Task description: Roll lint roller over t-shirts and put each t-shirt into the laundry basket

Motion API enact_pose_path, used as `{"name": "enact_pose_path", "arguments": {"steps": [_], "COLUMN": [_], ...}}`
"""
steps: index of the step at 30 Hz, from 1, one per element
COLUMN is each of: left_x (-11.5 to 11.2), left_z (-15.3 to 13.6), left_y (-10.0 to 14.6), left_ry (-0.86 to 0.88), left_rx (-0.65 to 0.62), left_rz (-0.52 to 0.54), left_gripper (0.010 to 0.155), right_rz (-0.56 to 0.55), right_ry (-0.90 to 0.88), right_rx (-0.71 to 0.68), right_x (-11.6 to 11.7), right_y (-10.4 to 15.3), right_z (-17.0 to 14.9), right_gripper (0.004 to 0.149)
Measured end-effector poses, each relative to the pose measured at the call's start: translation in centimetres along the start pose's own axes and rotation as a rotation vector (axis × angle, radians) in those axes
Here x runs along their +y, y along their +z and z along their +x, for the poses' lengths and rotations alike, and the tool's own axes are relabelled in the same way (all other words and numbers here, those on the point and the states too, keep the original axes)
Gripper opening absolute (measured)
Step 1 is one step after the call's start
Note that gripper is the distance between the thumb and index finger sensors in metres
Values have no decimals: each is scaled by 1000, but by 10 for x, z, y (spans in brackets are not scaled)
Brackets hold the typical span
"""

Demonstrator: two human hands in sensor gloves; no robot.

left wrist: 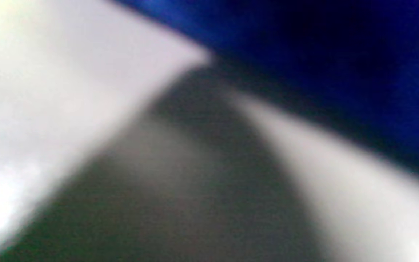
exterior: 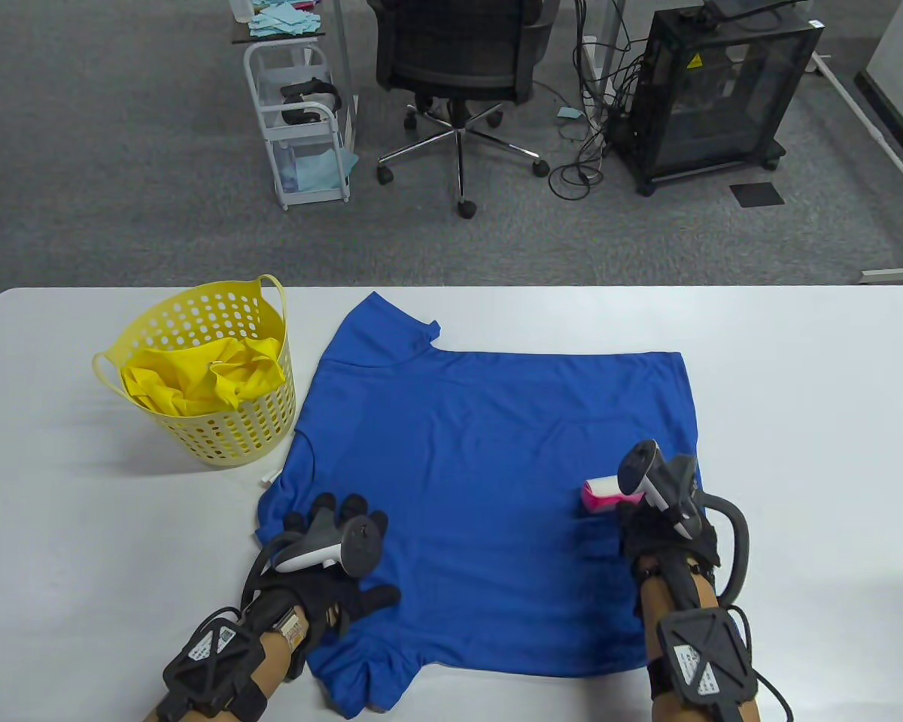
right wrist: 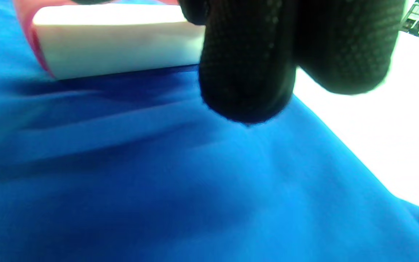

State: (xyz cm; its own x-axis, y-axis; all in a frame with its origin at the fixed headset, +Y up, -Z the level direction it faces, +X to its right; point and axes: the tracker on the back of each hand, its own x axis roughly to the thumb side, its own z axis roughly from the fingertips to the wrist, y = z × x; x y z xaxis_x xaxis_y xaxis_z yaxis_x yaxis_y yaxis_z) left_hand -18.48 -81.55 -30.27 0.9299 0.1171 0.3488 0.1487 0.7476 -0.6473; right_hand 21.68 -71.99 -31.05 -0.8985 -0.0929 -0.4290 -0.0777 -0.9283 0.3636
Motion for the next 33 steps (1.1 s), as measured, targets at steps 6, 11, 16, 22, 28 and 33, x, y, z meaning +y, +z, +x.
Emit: {"name": "enact_pose_path", "arguments": {"steps": [6,11,16,22,28,33], "left_x": [0,0,0,0,-1,-1], "left_z": [0,0,0,0,1,1], "left_y": [0,0,0,0,0,0], "left_ry": [-4,-6,-4,-1,-2,0], "left_rx": [5,9,8,8,5,2], "left_rz": [2,3,3,2,1,2], "left_gripper": [97,97,97,96,96,96], "right_rz": [34,-9,-155,-585,-460,-361], "right_ry": [-98,-126,-234,-428,-381,-474], "right_rx": [-25,-58,6,162,335,432], "right_x": [19,16,-10,-8,21,40], "right_y": [19,19,7,-19,-42,-52], "right_z": [-28,-29,-36,-77,-134,-161], "right_gripper": [69,68,68,68,67,67]}}
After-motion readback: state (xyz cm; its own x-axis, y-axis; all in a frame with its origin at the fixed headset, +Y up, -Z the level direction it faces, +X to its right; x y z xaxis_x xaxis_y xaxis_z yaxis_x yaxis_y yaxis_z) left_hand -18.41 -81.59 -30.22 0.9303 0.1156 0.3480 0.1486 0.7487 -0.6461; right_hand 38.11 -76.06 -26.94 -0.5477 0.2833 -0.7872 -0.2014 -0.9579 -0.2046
